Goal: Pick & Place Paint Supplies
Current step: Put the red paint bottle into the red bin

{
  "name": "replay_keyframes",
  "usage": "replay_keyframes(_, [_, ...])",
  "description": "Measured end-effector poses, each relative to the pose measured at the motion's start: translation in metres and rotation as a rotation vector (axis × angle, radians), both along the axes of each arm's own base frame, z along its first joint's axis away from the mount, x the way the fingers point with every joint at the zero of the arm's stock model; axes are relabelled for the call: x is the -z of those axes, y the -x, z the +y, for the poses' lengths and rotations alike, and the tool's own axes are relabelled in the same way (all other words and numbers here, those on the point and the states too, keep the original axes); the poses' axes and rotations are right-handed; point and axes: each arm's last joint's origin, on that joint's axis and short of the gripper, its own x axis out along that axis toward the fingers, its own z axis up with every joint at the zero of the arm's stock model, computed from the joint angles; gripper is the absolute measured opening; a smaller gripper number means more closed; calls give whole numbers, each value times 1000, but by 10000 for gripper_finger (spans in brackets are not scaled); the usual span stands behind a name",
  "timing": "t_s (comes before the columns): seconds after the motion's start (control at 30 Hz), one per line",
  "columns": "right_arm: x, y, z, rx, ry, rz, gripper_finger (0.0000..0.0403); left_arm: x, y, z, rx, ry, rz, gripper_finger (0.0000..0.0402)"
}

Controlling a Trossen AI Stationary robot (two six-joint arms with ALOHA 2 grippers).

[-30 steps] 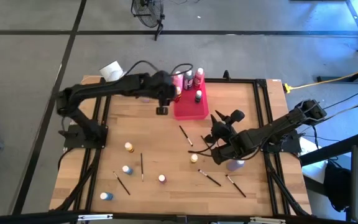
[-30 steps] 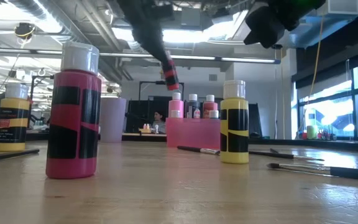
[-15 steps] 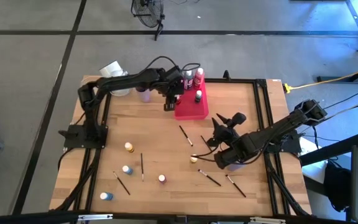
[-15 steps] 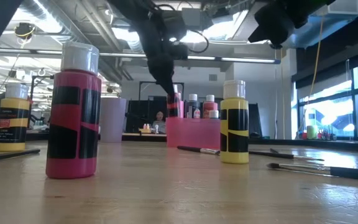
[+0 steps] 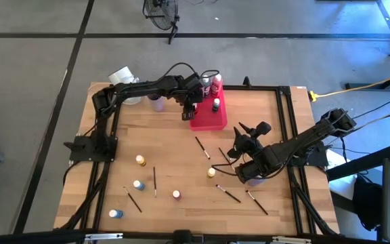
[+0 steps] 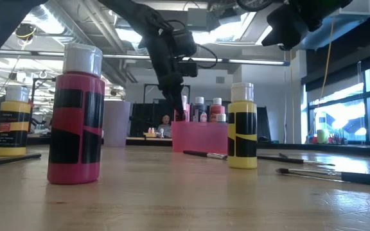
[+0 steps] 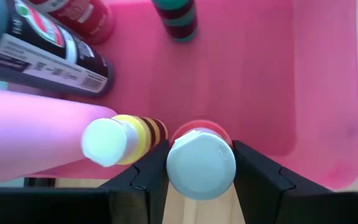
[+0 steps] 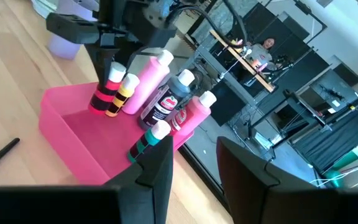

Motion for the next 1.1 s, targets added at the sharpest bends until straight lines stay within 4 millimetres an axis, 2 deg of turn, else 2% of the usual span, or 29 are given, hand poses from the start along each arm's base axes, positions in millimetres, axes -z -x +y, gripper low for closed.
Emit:
replay_keyframes(0.27, [0,0,0,0,-4,5,128,0,0,5,-28,0,-20,145])
replay_keyframes(0.63, [1,2,-1,7,-10,-1,128,25,-7,11,-47,27,20,145])
replay_keyframes(1.1, [6,4,-2,9,-9,1,128,28,-3,20,-92,41,16,145])
